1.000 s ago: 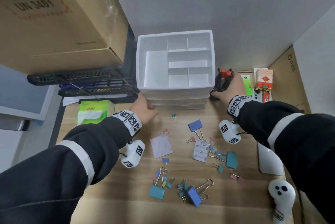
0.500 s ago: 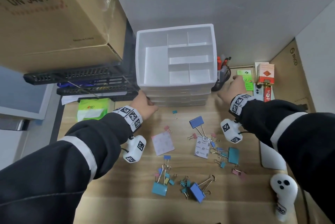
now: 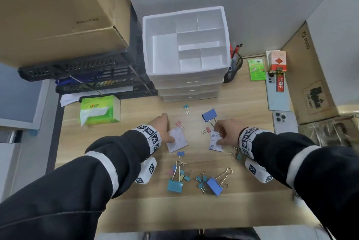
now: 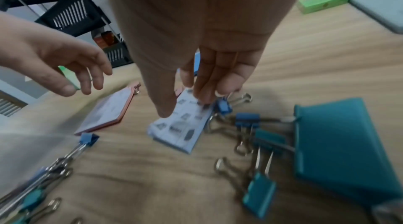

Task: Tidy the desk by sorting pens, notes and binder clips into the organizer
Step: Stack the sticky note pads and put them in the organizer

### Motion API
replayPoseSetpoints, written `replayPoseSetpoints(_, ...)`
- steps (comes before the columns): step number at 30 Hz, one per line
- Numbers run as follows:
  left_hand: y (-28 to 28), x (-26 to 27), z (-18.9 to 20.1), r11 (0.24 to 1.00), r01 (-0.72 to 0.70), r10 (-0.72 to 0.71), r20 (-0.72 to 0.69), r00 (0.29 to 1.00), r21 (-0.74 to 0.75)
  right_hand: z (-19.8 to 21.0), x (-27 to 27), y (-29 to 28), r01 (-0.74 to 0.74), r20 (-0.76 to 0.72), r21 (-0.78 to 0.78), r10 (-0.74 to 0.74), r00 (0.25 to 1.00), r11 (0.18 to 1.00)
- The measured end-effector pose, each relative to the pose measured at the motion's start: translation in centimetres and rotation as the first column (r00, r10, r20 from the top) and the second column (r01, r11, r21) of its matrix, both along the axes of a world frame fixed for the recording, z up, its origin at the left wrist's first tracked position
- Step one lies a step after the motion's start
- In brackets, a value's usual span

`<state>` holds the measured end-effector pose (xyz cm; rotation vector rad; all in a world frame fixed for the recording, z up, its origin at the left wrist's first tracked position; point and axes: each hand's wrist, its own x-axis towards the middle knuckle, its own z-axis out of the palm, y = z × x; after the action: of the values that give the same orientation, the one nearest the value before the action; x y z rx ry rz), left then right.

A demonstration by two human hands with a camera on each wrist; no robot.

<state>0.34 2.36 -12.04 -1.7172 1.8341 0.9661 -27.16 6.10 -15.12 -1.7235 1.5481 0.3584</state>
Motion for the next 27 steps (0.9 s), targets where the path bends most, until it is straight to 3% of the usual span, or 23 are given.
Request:
replayPoseSetpoints(5,2.5,-0.7,-2.6,0.997,-0.005,0.009,0.038,0.999,-0.082,-2.0,1.4,2.0,0.003,-0.078,-0.099,-0.011,0.997,0.995)
replayPoseSetpoints(12,4.5,-0.6,-5.2,0.976,0.067,-0.050,0.087,0.995,-0.207,-2.8,1.7,3.0,0.011,-0.031,-0.147,-0.016,0.999,0.989)
replayPoseSetpoints(22,4.2,0.3,-5.1,0.987,0.066,-0.052,0.096,0.994,-0.149,-2.7,2.4,3.8,0.021,-0.054,-0.136,-0.029,0.998,0.990)
replayPoseSetpoints(27,4.3,0.6,-3.9,0.995,-0.017,0.017,-0.004,1.000,-0.094,-2.4,2.9,3.7,0.019,-0.102,-0.123,-0.031,0.994,0.992)
